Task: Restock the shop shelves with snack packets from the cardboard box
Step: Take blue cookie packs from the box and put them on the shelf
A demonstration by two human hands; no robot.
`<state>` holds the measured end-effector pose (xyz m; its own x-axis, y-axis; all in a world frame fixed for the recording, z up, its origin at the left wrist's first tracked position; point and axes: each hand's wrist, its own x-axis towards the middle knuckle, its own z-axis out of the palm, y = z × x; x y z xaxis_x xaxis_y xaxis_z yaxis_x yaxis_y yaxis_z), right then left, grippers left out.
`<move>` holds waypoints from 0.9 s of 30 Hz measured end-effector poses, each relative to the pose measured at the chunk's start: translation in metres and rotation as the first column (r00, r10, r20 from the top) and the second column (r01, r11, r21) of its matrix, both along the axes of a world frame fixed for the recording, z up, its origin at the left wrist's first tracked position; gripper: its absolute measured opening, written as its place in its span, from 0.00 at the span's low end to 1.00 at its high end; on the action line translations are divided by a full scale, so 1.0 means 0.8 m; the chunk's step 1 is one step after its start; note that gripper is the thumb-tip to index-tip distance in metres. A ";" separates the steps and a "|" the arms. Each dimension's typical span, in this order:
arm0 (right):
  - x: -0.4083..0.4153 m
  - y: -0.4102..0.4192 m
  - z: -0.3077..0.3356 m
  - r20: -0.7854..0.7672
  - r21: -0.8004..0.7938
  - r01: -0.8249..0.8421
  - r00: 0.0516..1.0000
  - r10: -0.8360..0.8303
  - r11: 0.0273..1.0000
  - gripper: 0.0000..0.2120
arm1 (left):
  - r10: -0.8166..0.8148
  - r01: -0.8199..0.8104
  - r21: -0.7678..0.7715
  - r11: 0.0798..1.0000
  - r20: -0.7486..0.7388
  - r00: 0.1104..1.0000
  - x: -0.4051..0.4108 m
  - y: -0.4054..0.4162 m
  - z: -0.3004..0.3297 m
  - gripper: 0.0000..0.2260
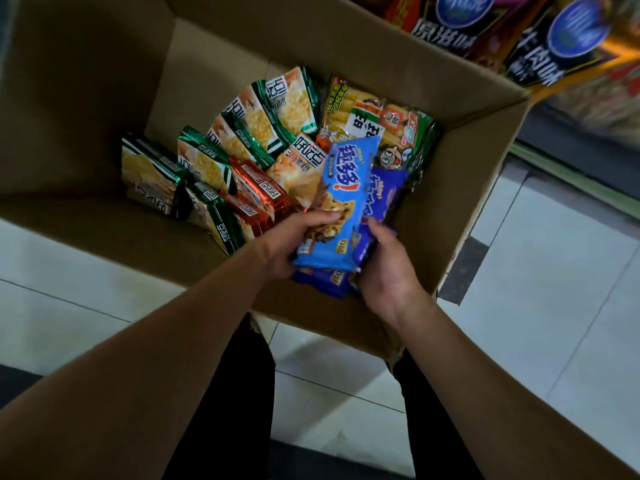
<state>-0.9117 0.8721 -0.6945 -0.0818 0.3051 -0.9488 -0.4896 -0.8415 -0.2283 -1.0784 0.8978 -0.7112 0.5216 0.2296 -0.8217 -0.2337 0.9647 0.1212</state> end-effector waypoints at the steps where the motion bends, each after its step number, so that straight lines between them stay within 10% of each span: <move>1: 0.000 0.000 0.005 -0.026 0.025 -0.026 0.999 0.026 0.999 0.17 | -0.009 0.010 0.028 1.000 -0.013 1.000 -0.019 0.010 0.009 0.09; 9: 0.001 -0.014 0.010 0.093 -0.140 -0.334 0.933 0.348 0.932 0.13 | -0.004 0.032 0.117 0.993 -0.233 0.973 -0.161 0.056 0.060 0.27; 27: -0.014 0.014 0.081 0.203 -0.107 -0.479 0.847 0.491 0.871 0.08 | 0.381 -0.391 0.067 0.918 -0.422 0.822 -0.221 0.032 0.138 0.19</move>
